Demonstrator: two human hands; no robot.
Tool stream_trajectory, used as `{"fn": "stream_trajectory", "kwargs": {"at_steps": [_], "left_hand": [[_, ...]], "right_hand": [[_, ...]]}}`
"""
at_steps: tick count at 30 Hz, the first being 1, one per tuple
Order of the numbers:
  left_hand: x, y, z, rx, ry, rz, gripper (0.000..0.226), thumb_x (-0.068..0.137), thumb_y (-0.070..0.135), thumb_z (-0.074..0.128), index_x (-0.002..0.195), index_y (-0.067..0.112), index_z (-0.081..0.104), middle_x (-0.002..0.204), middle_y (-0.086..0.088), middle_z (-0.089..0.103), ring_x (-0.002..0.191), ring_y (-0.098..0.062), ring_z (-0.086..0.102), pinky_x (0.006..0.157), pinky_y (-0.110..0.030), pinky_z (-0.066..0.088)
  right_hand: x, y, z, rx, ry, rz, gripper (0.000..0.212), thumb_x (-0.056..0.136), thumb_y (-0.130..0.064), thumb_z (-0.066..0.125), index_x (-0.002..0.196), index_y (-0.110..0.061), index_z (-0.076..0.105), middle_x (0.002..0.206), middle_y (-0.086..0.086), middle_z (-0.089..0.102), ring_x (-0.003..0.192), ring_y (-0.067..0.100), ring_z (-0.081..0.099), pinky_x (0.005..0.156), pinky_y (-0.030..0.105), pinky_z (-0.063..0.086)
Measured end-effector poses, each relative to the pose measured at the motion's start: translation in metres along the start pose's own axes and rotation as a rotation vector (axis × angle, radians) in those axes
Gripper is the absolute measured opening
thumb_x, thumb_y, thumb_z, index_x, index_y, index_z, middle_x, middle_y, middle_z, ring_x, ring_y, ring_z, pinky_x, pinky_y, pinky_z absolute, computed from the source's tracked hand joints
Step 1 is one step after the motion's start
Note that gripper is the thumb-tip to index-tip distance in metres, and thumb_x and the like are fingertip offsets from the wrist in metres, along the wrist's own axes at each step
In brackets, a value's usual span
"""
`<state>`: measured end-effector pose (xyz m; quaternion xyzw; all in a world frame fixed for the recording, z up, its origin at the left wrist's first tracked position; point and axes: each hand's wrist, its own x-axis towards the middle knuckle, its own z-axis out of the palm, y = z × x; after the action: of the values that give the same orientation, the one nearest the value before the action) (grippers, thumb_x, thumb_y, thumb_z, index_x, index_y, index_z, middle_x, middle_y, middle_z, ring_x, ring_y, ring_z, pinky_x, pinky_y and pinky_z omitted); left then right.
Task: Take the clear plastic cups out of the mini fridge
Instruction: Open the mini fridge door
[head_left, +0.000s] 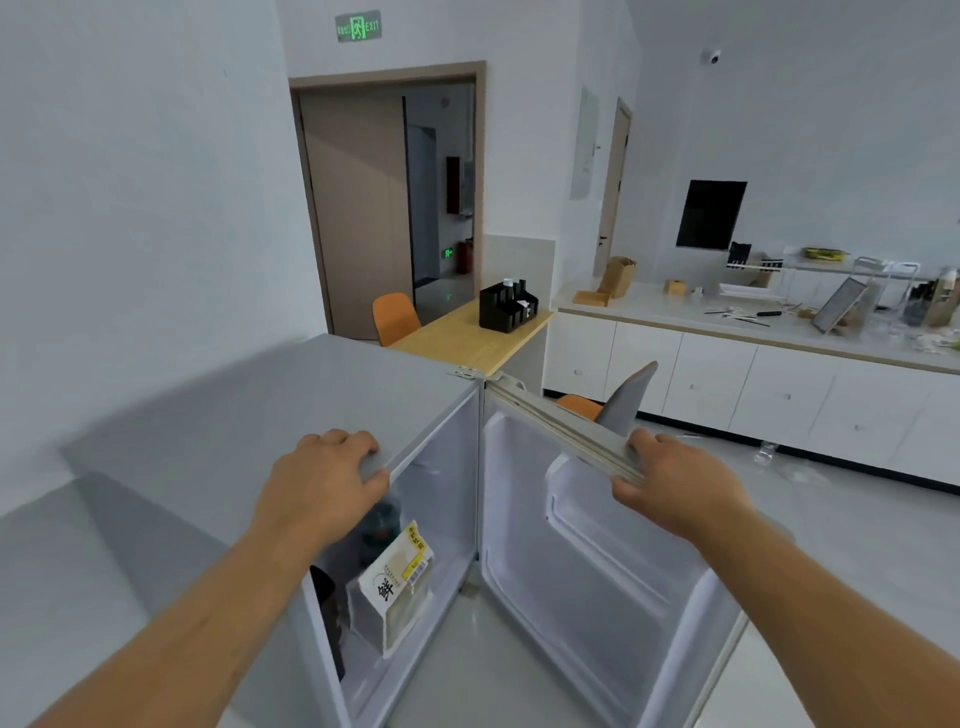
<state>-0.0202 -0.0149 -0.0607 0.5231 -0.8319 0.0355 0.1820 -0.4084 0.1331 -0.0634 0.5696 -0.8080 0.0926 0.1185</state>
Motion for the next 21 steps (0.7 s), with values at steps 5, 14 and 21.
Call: {"fn": "stream_trajectory", "kwargs": {"at_steps": [5, 14, 21], "left_hand": [[0.001, -0.005, 0.004, -0.023, 0.038, 0.002, 0.036, 0.092, 0.055, 0.052, 0.122, 0.036, 0.059, 0.118, 0.008, 0.066, 0.102, -0.017, 0.055, 0.074, -0.035, 0.047], [0.003, -0.001, 0.003, 0.008, 0.046, -0.014, 0.033, 0.092, 0.055, 0.055, 0.12, 0.038, 0.059, 0.116, 0.008, 0.066, 0.101, -0.017, 0.055, 0.074, -0.035, 0.048], [-0.002, 0.002, 0.003, 0.07, 0.061, 0.013, 0.036, 0.094, 0.053, 0.057, 0.12, 0.031, 0.064, 0.113, 0.006, 0.069, 0.096, -0.015, 0.057, 0.072, -0.03, 0.046]], "right_hand": [[0.007, 0.011, -0.002, 0.002, -0.015, -0.019, 0.039, 0.081, -0.063, 0.049, 0.104, -0.032, 0.044, 0.085, -0.007, 0.054, 0.071, 0.015, 0.057, 0.057, 0.034, 0.054], [0.02, 0.035, 0.002, 0.028, -0.023, -0.06, 0.044, 0.078, -0.066, 0.048, 0.109, -0.035, 0.045, 0.091, -0.009, 0.059, 0.071, 0.011, 0.058, 0.058, 0.032, 0.055], [0.024, 0.044, 0.006, 0.018, -0.032, -0.075, 0.048, 0.079, -0.068, 0.046, 0.112, -0.033, 0.048, 0.089, -0.009, 0.055, 0.069, 0.008, 0.053, 0.054, 0.03, 0.049]]}}
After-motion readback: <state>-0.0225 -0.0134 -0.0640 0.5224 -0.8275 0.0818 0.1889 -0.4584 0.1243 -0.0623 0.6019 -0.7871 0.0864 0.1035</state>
